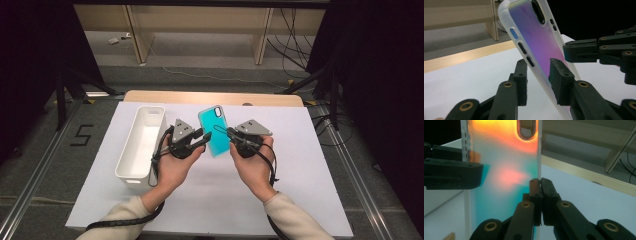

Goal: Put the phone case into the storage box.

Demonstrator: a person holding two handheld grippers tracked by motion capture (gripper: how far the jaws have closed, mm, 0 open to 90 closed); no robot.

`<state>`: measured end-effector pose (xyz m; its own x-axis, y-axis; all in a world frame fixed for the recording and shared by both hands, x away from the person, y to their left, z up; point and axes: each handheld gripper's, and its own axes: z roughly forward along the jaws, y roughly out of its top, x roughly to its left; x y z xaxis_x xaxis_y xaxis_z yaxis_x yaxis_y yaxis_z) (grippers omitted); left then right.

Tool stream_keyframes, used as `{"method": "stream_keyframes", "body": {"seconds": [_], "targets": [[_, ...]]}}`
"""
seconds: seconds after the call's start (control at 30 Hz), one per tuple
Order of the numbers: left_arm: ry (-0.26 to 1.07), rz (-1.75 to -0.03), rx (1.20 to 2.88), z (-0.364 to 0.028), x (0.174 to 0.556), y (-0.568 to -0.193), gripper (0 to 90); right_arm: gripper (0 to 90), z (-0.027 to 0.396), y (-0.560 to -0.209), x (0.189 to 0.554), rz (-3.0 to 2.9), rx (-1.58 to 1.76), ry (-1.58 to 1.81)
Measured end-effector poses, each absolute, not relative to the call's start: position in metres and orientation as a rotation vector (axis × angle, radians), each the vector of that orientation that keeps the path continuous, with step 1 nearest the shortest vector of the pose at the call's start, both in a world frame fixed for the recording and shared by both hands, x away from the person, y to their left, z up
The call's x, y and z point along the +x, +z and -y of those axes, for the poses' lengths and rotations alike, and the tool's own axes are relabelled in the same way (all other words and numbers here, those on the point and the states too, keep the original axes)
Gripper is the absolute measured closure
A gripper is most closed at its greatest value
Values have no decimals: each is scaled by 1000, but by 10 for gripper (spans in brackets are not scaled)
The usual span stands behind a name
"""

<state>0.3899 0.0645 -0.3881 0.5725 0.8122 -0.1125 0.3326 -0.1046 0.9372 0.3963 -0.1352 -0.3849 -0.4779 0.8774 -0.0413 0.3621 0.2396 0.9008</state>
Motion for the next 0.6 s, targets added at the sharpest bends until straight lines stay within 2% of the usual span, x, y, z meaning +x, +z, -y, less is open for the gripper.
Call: {"method": "stream_keyframes", "body": {"seconds": [0.6], "targets": [[541, -995, 1651, -72, 394, -387, 781, 875, 130, -385, 392, -1921, 1082, 1210]]}}
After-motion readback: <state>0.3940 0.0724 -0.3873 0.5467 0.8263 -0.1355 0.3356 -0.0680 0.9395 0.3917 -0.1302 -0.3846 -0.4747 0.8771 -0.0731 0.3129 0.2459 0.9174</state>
